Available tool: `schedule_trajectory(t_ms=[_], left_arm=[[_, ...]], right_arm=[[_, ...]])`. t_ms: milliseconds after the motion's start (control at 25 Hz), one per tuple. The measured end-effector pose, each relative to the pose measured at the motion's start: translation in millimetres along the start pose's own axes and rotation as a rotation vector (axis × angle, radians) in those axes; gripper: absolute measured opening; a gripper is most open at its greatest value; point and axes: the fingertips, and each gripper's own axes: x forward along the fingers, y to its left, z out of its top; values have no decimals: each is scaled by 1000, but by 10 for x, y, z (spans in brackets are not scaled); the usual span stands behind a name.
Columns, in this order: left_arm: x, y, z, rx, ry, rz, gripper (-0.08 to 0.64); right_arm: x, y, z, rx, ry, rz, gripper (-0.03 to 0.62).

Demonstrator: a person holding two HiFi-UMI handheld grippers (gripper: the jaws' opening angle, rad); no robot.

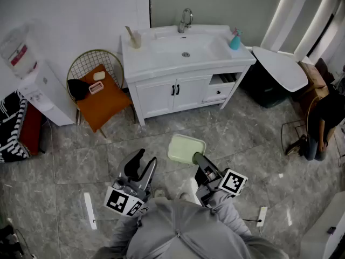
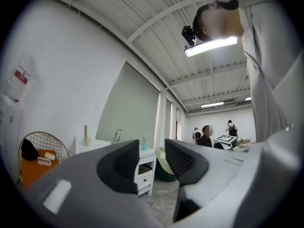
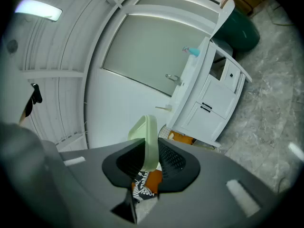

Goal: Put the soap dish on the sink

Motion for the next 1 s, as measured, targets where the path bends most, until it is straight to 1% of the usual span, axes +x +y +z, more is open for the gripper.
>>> schedule_trajectory(t_ms=[440, 680, 1000], left_arm=[[61, 43, -17, 5, 9, -8, 179], [52, 106, -35, 0, 7, 0, 179], [-32, 417, -61, -17, -1, 6, 179]], right_arm=[[54, -45, 29, 11, -4, -11, 55], [90, -121, 52, 62, -32, -22, 55], [359, -111, -15, 75, -49, -36, 55]])
